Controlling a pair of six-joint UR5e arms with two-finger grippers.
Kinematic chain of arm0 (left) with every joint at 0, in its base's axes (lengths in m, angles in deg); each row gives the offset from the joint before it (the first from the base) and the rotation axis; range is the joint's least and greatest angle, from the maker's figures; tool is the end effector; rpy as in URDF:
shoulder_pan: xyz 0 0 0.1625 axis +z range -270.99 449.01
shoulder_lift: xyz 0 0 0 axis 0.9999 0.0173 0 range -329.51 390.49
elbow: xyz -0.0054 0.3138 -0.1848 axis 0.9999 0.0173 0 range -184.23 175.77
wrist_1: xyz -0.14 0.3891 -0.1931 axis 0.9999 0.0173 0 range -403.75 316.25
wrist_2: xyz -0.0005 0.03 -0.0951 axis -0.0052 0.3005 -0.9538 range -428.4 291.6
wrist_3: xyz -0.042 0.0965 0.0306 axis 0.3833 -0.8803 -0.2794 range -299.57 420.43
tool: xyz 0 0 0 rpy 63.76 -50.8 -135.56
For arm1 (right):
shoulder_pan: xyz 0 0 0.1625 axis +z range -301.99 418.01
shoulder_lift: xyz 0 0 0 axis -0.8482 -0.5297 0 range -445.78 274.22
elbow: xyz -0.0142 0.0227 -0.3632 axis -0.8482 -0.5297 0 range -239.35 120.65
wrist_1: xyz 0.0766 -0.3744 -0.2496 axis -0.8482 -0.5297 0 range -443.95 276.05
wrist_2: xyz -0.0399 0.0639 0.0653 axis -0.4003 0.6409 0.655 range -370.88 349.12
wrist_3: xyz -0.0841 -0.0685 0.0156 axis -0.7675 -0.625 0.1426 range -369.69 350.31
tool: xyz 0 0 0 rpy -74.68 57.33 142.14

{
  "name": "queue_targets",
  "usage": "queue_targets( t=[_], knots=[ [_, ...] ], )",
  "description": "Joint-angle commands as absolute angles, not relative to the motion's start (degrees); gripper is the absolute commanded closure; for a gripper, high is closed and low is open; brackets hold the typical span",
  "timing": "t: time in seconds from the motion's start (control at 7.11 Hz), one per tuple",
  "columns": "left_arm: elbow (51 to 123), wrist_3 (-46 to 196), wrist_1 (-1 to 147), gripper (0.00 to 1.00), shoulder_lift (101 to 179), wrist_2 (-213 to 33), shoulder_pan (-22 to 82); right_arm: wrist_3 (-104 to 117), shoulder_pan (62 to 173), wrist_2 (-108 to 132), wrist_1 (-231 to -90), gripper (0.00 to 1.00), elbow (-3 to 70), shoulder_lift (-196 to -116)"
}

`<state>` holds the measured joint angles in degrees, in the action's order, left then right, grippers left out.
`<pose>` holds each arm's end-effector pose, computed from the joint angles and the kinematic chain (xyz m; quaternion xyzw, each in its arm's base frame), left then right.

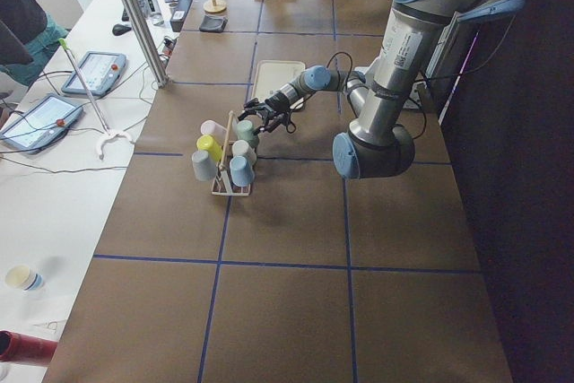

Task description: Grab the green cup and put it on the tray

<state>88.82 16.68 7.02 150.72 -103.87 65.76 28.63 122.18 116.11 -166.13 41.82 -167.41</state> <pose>0.5010 -0.4574 0.3112 0.0460 -0.4575 0.7429 0.4864 -0.1978 -0.5633 0.4088 0.0264 -0.3803 0.0257 0.9241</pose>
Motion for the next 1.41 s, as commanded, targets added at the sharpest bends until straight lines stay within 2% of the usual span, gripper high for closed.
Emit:
queue_targets(
  t=[0.0, 1.27],
  knots=[
    [86.5, 16.4, 9.6, 0.00, 150.7, -103.6, 65.7, 28.6, 122.2, 116.1, -166.2, 0.00, 41.8, -167.4],
    [86.6, 14.4, 9.6, 0.00, 150.0, -103.6, 64.8, 28.6, 122.2, 116.0, -166.2, 0.00, 41.6, -167.2]
  ],
)
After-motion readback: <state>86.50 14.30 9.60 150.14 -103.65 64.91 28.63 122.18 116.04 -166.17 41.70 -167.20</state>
